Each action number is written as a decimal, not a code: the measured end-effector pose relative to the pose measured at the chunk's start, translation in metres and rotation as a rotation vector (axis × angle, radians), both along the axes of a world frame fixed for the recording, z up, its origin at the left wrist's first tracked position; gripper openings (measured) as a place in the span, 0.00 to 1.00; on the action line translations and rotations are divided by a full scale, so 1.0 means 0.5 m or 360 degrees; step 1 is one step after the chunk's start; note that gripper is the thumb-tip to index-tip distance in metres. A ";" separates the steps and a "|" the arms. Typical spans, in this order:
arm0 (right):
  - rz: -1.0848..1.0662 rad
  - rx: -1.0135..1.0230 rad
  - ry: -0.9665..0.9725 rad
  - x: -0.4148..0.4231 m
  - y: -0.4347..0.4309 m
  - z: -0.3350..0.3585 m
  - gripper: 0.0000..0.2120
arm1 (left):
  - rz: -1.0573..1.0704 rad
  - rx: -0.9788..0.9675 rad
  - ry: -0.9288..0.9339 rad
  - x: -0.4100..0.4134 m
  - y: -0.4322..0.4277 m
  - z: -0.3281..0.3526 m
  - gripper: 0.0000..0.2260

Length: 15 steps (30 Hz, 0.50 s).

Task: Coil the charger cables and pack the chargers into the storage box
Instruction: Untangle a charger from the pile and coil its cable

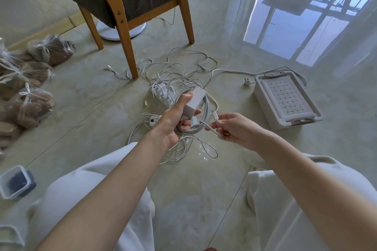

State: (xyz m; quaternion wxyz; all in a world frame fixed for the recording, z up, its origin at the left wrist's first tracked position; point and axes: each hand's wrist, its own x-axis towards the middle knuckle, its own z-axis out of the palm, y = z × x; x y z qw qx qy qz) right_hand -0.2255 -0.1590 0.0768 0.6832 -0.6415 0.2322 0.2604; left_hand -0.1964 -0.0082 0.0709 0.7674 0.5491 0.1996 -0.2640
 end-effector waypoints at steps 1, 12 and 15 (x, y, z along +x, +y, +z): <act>0.0055 0.0002 0.0002 -0.003 0.005 -0.001 0.09 | -0.0064 -0.0013 -0.0014 -0.002 0.000 0.005 0.10; -0.0042 0.0233 -0.0334 -0.010 0.009 0.005 0.06 | -0.0116 -0.0164 0.0184 -0.003 0.008 0.019 0.16; -0.0315 0.0170 -0.0287 -0.011 0.015 -0.005 0.11 | -0.0032 -0.0186 0.0260 -0.005 0.002 0.015 0.15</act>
